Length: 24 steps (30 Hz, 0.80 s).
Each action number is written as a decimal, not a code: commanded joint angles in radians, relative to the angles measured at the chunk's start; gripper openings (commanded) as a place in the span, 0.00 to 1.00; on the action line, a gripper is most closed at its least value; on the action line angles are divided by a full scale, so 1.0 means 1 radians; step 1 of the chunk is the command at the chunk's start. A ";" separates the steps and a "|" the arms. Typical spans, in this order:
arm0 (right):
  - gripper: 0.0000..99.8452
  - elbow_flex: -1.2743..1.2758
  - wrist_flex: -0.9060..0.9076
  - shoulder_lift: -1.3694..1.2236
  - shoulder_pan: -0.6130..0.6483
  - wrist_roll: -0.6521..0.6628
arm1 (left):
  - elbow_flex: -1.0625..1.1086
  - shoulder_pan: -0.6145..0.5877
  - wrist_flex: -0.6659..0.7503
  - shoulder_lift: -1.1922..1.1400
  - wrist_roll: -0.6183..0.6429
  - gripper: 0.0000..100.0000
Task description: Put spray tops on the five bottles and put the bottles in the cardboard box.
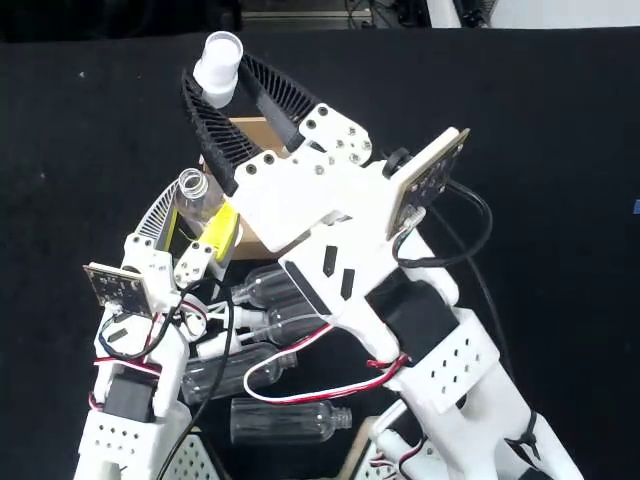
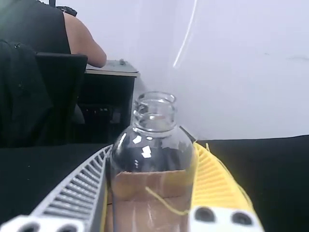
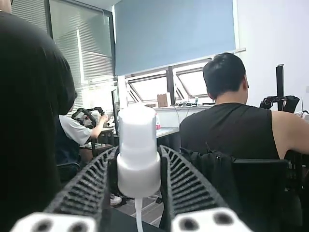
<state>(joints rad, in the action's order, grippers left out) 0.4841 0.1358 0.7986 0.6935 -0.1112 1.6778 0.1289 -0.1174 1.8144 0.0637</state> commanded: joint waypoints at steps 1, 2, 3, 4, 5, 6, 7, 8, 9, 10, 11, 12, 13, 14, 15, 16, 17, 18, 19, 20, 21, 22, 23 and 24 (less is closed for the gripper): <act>0.01 -0.008 0.000 0.035 0.029 -0.009 | 0.022 0.010 0.005 0.009 -0.008 0.03; 0.01 -0.010 0.014 0.035 0.051 -0.006 | 0.022 0.008 0.005 0.009 -0.008 0.03; 0.01 -0.012 0.025 0.035 0.064 -0.005 | 0.022 0.008 0.005 0.009 -0.008 0.03; 0.01 -0.012 0.031 0.035 0.074 -0.003 | 0.022 0.008 0.005 0.009 -0.008 0.03; 0.01 -0.012 0.029 0.035 0.077 -0.003 | 0.022 0.008 0.005 0.009 -0.008 0.03; 0.01 -0.010 0.028 0.035 0.075 0.003 | 0.022 0.008 0.005 0.009 -0.008 0.03; 0.01 -0.010 0.025 0.035 0.074 0.018 | 0.022 0.008 0.005 0.009 -0.008 0.03; 0.01 -0.010 0.025 0.035 0.074 0.040 | 0.022 0.008 0.005 0.009 -0.008 0.03; 0.01 -0.010 0.025 0.035 0.074 0.058 | 0.022 0.008 0.005 0.009 -0.008 0.03; 0.01 -0.008 0.025 0.035 0.074 0.068 | 0.022 0.008 0.005 0.009 -0.008 0.03; 0.01 -0.008 0.025 0.035 0.077 0.072 | 0.022 0.007 0.005 0.009 -0.008 0.03; 0.01 -0.007 0.025 0.033 0.077 0.074 | 0.022 0.005 0.005 0.009 -0.008 0.03; 0.01 -0.007 0.025 0.028 0.077 0.074 | 0.022 0.004 0.005 0.009 -0.008 0.03; 0.01 -0.008 0.025 0.021 0.075 0.074 | 0.022 0.002 0.005 0.009 -0.008 0.03; 0.01 -0.013 0.025 0.007 0.074 0.075 | 0.022 0.002 0.005 0.009 -0.008 0.03; 0.01 -0.015 0.021 -0.010 0.074 0.075 | 0.022 0.002 0.005 0.009 -0.008 0.03; 0.01 -0.016 0.012 -0.028 0.074 0.075 | 0.022 0.004 0.005 0.009 -0.008 0.03; 0.01 -0.019 0.003 -0.047 0.074 0.075 | 0.022 0.007 0.005 0.009 -0.008 0.03; 0.01 -0.019 -0.006 -0.064 0.074 0.075 | 0.022 0.007 0.005 0.009 -0.008 0.03; 0.01 -0.019 -0.012 -0.076 0.074 0.075 | 0.022 0.007 0.005 0.009 -0.008 0.03; 0.01 -0.019 -0.018 -0.087 0.074 0.075 | 0.022 0.004 0.005 0.009 -0.008 0.03; 0.01 -0.021 -0.018 -0.090 0.074 0.075 | 0.022 0.002 0.005 0.009 -0.008 0.03; 0.01 -0.021 -0.015 -0.090 0.074 0.075 | 0.022 0.001 0.005 0.009 -0.008 0.03; 0.01 -0.021 -0.014 -0.087 0.077 0.075 | 0.022 0.001 0.005 0.009 -0.008 0.03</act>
<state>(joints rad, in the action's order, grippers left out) 0.4841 0.1450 0.7112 0.7564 -0.0437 1.6778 0.1289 -0.1174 1.8144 0.0637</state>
